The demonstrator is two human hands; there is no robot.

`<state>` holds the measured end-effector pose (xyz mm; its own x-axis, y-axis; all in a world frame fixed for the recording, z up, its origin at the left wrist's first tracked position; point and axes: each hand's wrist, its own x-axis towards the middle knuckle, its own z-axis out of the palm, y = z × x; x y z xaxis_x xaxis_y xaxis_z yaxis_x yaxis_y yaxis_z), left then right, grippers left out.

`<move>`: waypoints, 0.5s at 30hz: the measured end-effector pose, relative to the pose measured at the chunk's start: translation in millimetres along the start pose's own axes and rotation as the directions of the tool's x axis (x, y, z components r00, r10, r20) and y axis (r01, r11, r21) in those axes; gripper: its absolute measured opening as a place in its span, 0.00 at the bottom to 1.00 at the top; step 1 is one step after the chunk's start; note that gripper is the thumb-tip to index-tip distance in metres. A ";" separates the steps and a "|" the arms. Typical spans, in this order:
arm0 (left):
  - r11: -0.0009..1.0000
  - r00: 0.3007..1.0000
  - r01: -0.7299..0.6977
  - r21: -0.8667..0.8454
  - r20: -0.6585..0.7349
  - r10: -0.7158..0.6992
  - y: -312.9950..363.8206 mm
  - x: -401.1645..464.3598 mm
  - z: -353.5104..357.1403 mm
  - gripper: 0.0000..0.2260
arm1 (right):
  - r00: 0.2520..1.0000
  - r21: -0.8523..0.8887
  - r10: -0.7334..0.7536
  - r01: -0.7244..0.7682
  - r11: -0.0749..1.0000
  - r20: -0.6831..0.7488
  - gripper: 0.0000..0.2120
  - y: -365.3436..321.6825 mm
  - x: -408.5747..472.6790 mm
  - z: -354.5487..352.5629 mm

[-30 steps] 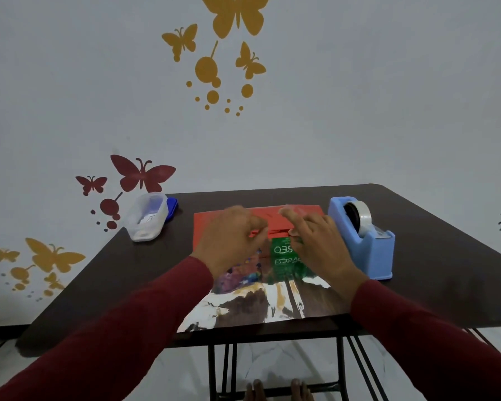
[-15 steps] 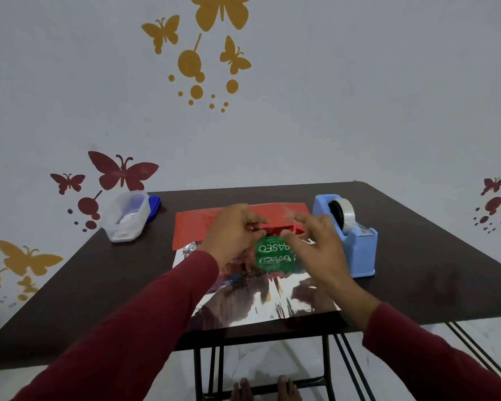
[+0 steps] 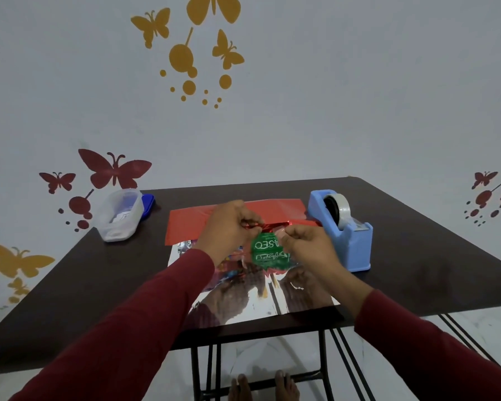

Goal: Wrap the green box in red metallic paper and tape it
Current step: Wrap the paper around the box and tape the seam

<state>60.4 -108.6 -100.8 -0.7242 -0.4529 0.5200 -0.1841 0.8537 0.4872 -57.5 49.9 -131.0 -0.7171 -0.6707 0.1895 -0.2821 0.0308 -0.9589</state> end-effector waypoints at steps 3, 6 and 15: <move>1.000 1.000 -0.013 0.005 -0.004 0.013 -0.8 1.2 0.6 0.09 | 0.997 -0.006 0.076 -0.076 0.997 -0.014 0.08 -2.2 3.9 4.9; 1.000 1.000 -0.012 0.012 -0.001 0.012 -1.8 1.7 0.9 0.09 | 0.992 0.051 0.119 -0.117 0.992 -0.031 0.09 -3.5 8.7 9.9; 1.000 1.000 -0.027 0.001 0.002 0.027 -5.1 3.2 1.6 0.09 | 0.977 0.101 0.195 -0.186 0.977 -0.087 0.13 -1.7 15.2 16.3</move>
<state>57.9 -113.9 -102.7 -0.7304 -0.4295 0.5310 -0.1654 0.8656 0.4726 -57.4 27.6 -130.0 -0.8111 -0.5847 0.0163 -0.0777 0.0801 -0.9938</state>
